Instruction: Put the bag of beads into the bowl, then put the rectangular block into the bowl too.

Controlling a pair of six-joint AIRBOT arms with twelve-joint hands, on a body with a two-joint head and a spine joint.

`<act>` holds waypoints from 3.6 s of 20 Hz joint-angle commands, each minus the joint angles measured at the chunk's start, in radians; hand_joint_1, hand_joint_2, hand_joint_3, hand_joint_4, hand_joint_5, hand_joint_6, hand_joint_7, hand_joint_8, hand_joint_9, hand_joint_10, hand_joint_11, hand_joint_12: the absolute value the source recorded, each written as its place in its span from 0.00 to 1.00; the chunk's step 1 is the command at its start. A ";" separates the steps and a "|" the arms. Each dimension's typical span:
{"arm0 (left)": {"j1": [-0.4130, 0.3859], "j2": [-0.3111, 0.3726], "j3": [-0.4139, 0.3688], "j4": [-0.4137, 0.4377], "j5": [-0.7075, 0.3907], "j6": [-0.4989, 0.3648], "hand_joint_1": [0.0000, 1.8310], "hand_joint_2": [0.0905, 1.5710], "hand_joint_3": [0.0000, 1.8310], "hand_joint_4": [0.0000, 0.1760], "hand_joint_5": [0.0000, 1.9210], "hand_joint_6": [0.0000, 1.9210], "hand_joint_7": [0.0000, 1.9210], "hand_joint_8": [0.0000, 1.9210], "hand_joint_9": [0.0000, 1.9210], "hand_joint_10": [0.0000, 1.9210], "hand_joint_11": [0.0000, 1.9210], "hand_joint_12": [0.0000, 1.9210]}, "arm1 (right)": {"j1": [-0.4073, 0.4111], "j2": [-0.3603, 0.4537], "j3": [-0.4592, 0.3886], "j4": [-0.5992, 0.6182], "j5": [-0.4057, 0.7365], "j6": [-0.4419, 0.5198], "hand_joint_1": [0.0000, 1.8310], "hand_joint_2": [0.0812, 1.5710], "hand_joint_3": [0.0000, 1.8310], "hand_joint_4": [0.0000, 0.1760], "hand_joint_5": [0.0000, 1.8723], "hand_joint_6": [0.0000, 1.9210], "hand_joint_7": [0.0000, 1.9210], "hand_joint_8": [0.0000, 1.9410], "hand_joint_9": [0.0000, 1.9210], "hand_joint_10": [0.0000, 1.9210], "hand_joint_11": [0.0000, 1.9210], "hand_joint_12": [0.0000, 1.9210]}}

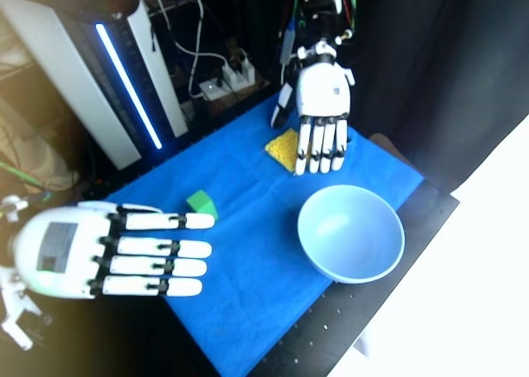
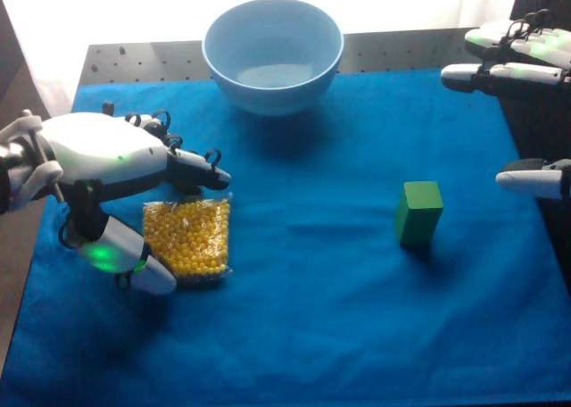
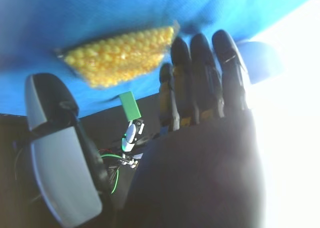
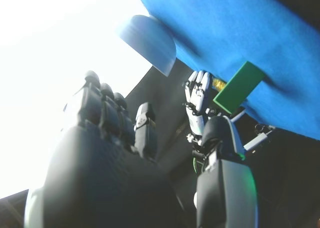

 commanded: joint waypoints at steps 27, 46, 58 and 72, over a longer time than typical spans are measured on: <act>-0.455 -0.315 0.396 -0.212 -0.086 0.182 0.67 0.67 0.00 0.21 0.55 0.45 0.54 0.47 0.54 0.17 0.34 0.59 | 0.022 -0.052 0.062 0.012 0.115 0.001 0.21 0.78 0.00 0.42 0.12 0.00 0.04 0.00 0.00 0.00 0.01 0.00; -0.151 0.133 -0.029 -0.277 -0.339 0.187 0.51 0.58 0.00 0.35 0.22 0.00 0.25 0.00 0.25 0.00 0.00 0.59 | 0.050 -0.007 -0.012 -0.080 0.176 0.001 0.34 0.72 0.00 0.31 0.06 0.00 0.02 0.00 0.02 0.00 0.04 0.02; 0.203 0.263 -0.190 -0.528 -0.650 0.187 0.44 0.57 0.00 0.25 0.17 0.00 0.13 0.00 0.13 0.00 0.00 0.55 | 0.130 -0.064 0.017 -0.198 0.065 0.001 0.43 0.51 0.00 0.91 0.08 0.00 0.04 0.01 0.04 0.01 0.09 0.06; 0.212 0.239 -0.183 -0.534 -0.639 0.188 0.51 0.56 0.00 0.00 0.18 0.00 0.15 0.00 0.14 0.00 0.00 0.55 | 0.144 -0.175 0.096 -0.253 -0.013 0.001 0.34 0.58 0.00 0.34 0.27 0.00 0.31 0.00 0.33 0.01 0.03 0.56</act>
